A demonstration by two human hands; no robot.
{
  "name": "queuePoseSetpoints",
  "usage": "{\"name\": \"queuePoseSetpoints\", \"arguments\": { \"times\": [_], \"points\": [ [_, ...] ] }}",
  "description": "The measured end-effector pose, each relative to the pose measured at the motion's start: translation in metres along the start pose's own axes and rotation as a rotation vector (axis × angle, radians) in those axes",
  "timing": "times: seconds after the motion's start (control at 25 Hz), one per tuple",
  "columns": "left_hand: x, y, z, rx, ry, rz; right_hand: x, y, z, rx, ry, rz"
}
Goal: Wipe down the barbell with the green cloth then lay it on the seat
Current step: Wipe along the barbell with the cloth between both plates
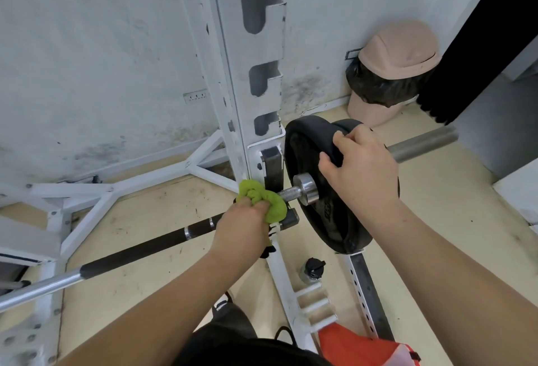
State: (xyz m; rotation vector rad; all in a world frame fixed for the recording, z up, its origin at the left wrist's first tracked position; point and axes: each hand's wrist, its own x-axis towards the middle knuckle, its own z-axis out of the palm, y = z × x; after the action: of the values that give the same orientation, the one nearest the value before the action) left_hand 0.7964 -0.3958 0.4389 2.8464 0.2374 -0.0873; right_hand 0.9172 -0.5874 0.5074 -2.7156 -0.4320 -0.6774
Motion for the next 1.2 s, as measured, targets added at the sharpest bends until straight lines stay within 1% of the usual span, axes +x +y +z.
{"name": "queuePoseSetpoints", "arguments": {
  "times": [0.08,0.12,0.16,0.24,0.28,0.36,0.44,0.56,0.64,0.76,0.88,0.92,0.96,1.0,1.08,1.2],
  "points": [
    [0.015,0.028,-0.005,-0.063,0.000,-0.008,0.002,0.000,0.001,-0.015,0.004,0.000],
    [0.021,0.044,-0.008,-0.118,0.023,0.038,0.002,0.000,0.002,-0.024,0.001,0.003],
    [0.024,0.058,-0.013,-0.162,0.052,0.128,0.002,-0.002,0.003,-0.029,-0.005,0.004],
    [0.025,0.078,-0.015,-0.163,0.079,0.309,0.002,-0.003,0.003,-0.034,-0.022,0.007],
    [0.028,0.079,-0.014,-0.141,0.083,0.336,0.002,-0.002,0.003,-0.037,-0.027,0.008],
    [0.044,0.070,-0.014,-0.022,0.035,0.254,0.000,0.001,0.001,-0.036,-0.026,-0.005],
    [0.054,0.053,-0.010,0.126,-0.063,0.185,-0.002,0.003,-0.002,-0.060,-0.017,-0.022],
    [0.036,0.029,-0.003,0.144,-0.132,0.193,-0.005,0.001,-0.001,-0.144,-0.020,-0.016],
    [0.011,0.009,0.000,0.191,-0.142,0.150,-0.003,-0.003,-0.001,-0.168,-0.028,-0.024],
    [0.001,0.008,-0.006,0.242,-0.129,0.158,-0.001,-0.009,-0.001,-0.212,-0.054,-0.049],
    [0.017,0.053,-0.012,0.169,0.028,0.223,0.004,-0.012,-0.002,-0.231,-0.075,-0.054],
    [0.026,0.062,-0.013,0.148,0.060,0.211,0.006,-0.013,-0.002,-0.240,-0.079,-0.050],
    [0.032,0.065,-0.011,0.130,0.056,0.187,0.006,-0.014,-0.002,-0.246,-0.082,-0.050],
    [0.036,0.061,-0.007,0.133,0.024,0.175,0.007,-0.015,-0.002,-0.247,-0.081,-0.054],
    [0.028,0.039,0.002,0.174,-0.054,0.210,0.008,-0.015,0.000,-0.247,-0.082,-0.064],
    [0.005,-0.006,0.004,0.220,-0.028,0.274,0.009,-0.014,0.000,-0.238,-0.087,-0.050]
  ]
}}
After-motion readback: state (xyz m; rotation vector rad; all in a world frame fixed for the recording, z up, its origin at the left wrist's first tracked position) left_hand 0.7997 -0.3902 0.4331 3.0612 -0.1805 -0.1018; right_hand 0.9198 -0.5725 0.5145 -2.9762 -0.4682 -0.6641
